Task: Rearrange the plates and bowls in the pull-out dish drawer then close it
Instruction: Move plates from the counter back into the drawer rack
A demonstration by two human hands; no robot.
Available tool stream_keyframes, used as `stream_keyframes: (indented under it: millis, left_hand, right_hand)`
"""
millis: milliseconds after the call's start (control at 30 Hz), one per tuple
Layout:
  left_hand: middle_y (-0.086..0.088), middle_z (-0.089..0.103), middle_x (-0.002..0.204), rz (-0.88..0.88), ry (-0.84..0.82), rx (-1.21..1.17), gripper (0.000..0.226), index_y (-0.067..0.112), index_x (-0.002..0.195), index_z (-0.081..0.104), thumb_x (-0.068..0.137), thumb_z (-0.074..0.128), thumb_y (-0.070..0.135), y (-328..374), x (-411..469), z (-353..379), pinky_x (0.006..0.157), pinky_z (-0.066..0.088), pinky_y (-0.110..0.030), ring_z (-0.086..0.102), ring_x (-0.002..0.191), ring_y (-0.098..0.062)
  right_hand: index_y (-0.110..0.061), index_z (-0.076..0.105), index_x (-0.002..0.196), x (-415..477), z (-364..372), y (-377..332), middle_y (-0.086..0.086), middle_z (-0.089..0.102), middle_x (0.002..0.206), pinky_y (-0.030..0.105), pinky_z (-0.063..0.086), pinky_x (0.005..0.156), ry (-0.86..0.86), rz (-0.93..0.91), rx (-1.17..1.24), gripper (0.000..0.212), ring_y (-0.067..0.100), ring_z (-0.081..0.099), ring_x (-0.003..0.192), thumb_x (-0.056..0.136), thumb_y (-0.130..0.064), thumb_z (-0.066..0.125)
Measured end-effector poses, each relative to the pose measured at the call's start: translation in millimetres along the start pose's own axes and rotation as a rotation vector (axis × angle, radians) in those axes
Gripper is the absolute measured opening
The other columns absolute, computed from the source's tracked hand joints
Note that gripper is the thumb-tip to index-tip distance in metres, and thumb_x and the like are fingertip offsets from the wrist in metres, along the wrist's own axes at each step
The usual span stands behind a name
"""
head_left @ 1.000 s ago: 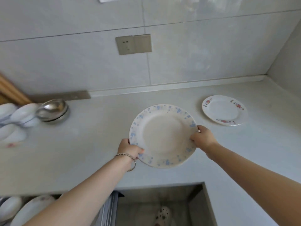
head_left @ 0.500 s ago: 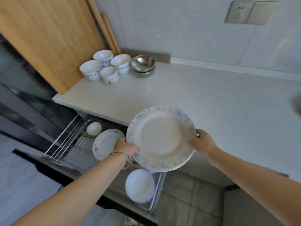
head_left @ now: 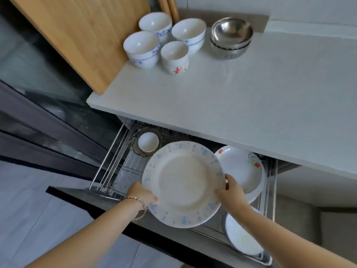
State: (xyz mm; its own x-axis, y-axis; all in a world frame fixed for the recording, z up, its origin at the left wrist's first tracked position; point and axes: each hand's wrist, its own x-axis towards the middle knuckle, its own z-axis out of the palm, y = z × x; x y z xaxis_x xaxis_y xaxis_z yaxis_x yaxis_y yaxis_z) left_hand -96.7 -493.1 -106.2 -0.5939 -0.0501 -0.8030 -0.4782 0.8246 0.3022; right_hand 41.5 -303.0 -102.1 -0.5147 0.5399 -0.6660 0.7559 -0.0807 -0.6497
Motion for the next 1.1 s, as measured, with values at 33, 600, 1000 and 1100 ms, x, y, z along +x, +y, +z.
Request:
stream_keyframes:
  millis: [33,600,1000,1100]
  left_hand:
    - [-0.016,0.064,0.116,0.004,-0.006,0.031,0.052,-0.001,0.114,0.058,0.065,0.074,-0.006,-4.0,17.5,-4.3,0.092,0.054,-0.046,0.061,0.111,-0.033]
    - [-0.013,0.066,0.12,0.056,0.024,0.265,0.045,0.001,0.116,0.06,0.072,0.073,0.005,6.9,226.2,27.8,0.092,0.051,-0.033,0.063,0.11,-0.029]
    - [-0.009,0.057,0.13,0.152,0.068,-0.042,0.051,0.01,0.131,0.047,0.081,0.051,0.001,13.8,235.9,63.1,0.099,0.046,-0.035,0.057,0.115,-0.03]
    - [-0.005,0.045,0.145,0.025,-0.054,-0.432,0.082,0.022,0.145,0.028,0.07,0.059,0.022,11.9,231.6,70.7,0.105,0.041,-0.05,0.051,0.125,-0.031]
  right_hand:
    - [-0.014,0.053,0.108,8.5,16.4,3.0,0.0,0.057,0.08,0.04,0.052,0.076,0.004,0.034,0.009,0.035,0.028,0.057,0.085,0.08,0.005,0.045]
    - [-0.012,0.051,0.125,158.2,142.8,51.2,0.018,0.052,0.128,0.037,0.048,0.083,0.183,0.284,0.039,0.05,0.03,0.055,0.092,0.078,-0.001,0.042]
    - [-0.012,0.047,0.131,153.2,171.5,63.9,0.011,0.054,0.127,0.027,0.043,0.083,0.396,0.241,0.155,0.053,0.026,0.056,0.105,0.081,0.003,0.043]
    - [-0.013,0.043,0.132,153.1,178.0,60.4,0.008,0.057,0.115,0.026,0.043,0.075,0.31,0.4,0.266,0.052,0.026,0.055,0.093,0.082,0.002,0.044]
